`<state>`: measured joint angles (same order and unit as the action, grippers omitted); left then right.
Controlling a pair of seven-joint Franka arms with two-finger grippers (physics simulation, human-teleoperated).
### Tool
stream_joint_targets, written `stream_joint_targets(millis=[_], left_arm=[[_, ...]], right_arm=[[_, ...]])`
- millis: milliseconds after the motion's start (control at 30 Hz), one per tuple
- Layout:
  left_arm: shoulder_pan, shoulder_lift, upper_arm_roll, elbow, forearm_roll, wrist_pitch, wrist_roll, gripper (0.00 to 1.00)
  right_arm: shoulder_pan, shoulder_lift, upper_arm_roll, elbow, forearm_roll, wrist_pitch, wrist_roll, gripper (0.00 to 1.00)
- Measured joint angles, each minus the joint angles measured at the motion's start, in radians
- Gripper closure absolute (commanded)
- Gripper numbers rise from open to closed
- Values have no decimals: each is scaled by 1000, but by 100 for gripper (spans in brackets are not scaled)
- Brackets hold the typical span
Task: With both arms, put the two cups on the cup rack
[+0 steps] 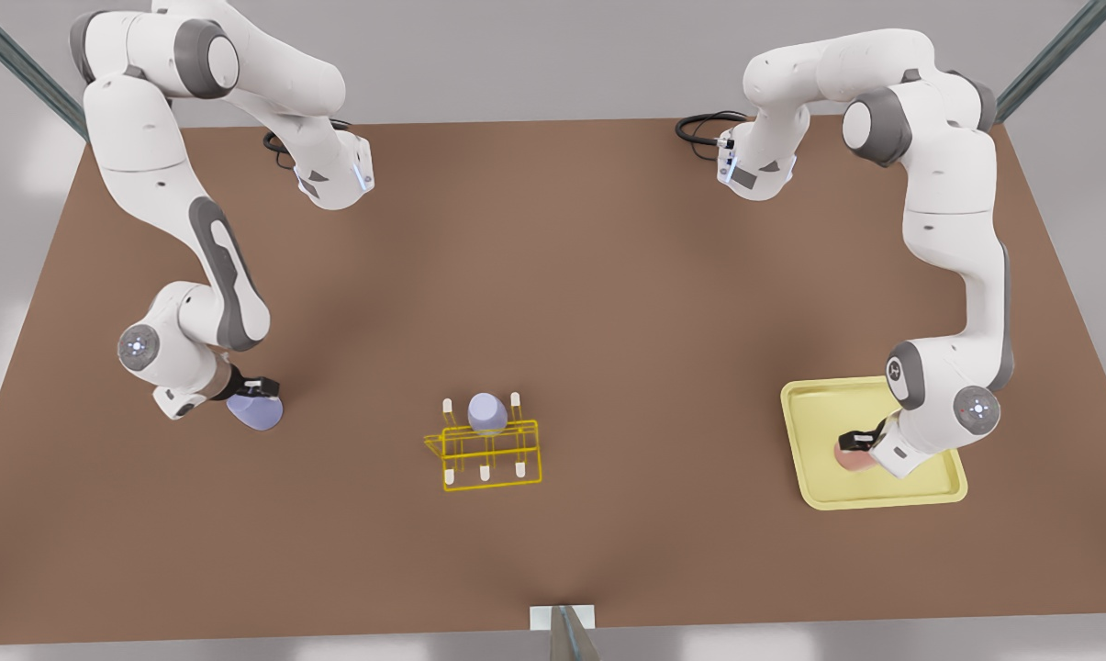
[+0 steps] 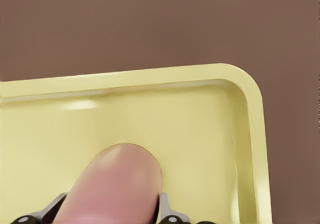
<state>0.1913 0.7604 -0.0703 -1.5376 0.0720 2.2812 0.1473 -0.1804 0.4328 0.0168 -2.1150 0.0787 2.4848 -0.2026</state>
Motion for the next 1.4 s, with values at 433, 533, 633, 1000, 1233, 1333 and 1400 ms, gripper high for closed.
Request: stream_joint_targets(millis=[433, 533, 633, 1000, 1233, 1333, 1400], left_arm=[[15, -12, -3, 1, 5, 5, 14, 18], [14, -22, -6, 2, 5, 5, 10, 19], [13, -27, -9, 2, 6, 4, 3, 20], [-106, -96, -82, 35, -51, -75, -108, 20], [-218, 14, -273, 254, -75, -107, -288, 20], [-343, 139, -273, 496, -78, -139, -384, 20], [-393, 177, -271, 572, -99, -155, -444, 20]], right_arm=[[1, 19, 1, 19, 3, 7, -36, 13], [2, 17, 11, 24, 5, 7, -44, 17], [2, 8, 19, 30, 6, 8, -50, 18], [3, -27, 84, 73, 9, -1, -63, 17], [4, -22, 219, 173, 7, -17, -70, 17], [11, -17, 263, 223, 6, -20, -73, 17], [19, -6, 295, 270, 6, -21, -75, 17]])
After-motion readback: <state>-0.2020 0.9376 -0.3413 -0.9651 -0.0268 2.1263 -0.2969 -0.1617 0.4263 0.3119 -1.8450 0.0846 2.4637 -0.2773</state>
